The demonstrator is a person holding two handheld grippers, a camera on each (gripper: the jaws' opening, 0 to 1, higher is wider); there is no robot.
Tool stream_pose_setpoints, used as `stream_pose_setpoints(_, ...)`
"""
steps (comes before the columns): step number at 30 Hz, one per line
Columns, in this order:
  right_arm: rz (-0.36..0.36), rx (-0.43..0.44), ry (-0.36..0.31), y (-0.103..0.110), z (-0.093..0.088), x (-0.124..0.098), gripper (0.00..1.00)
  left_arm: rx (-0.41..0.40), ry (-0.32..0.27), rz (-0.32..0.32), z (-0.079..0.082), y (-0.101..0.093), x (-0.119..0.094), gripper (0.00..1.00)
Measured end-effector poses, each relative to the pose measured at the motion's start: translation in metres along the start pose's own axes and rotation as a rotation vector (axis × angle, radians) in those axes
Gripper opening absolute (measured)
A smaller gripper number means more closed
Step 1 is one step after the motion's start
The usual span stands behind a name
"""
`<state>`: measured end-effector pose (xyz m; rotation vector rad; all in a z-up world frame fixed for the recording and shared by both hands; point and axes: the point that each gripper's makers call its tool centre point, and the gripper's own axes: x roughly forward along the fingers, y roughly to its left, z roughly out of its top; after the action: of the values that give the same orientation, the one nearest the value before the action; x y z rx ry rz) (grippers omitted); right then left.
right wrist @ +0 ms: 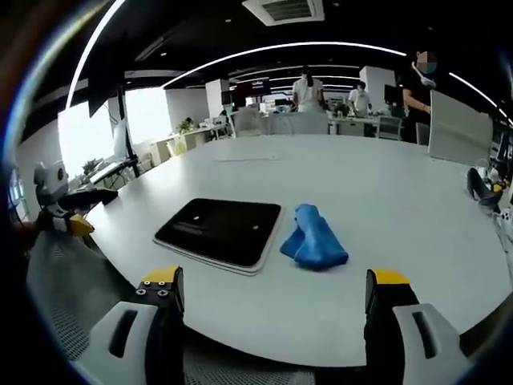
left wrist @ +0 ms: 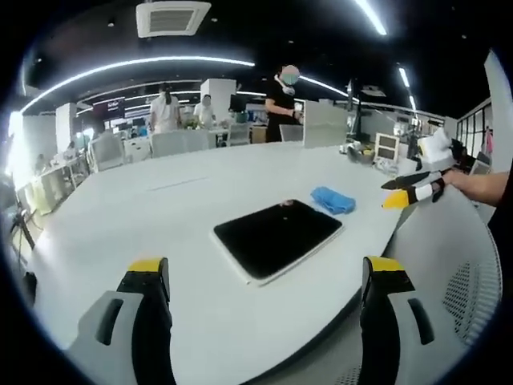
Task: Wipe the mirror surface with the cleaning cloth until all visible marks leave the cleaned area.
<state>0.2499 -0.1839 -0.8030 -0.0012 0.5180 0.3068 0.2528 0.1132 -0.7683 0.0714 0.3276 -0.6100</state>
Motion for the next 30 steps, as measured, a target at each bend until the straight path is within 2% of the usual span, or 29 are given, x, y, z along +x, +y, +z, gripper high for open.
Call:
stream_pose_setpoints(7, -0.006, 0.001, 0.026, -0.001, -0.005, 0.001, 0.92, 0.012, 0.013, -0.019, -0.002, -0.004, 0.001, 0.99)
stream_pose_setpoints(13, -0.017, 0.017, 0.007, -0.004, -0.002, 0.001, 0.94, 0.009, 0.008, -0.022, -0.001, -0.004, 0.001, 0.99)
stream_pose_setpoints(15, -0.004, 0.013, -0.015, -0.002, 0.003, -0.001, 0.88, 0.013, 0.019, -0.027, -0.003, -0.005, 0.001, 0.99)
stream_pose_setpoints(18, 0.022, 0.022, -0.009, -0.001, 0.007, -0.004, 0.84, 0.007, 0.019, -0.015, -0.003, -0.002, 0.001, 0.99)
stream_pose_setpoints(21, 0.021, 0.053, -0.042, -0.01, 0.025, -0.01, 0.76, 0.005, 0.009, -0.016, -0.001, -0.003, 0.001, 0.99)
stream_pose_setpoints(25, 0.002, -0.006, -0.033, -0.021, 0.046, -0.007, 0.62, 0.005, 0.011, -0.024, -0.002, -0.005, 0.001, 0.99)
stream_pose_setpoints(27, -0.002, -0.026, -0.03, -0.026, 0.05, -0.001, 0.58, -0.002, 0.005, -0.029, -0.001, -0.005, 0.001, 0.99)
stream_pose_setpoints(30, 0.021, -0.059, 0.002, -0.021, 0.053, 0.005, 0.45, -0.001, 0.007, -0.032, -0.002, -0.005, 0.001, 0.99)
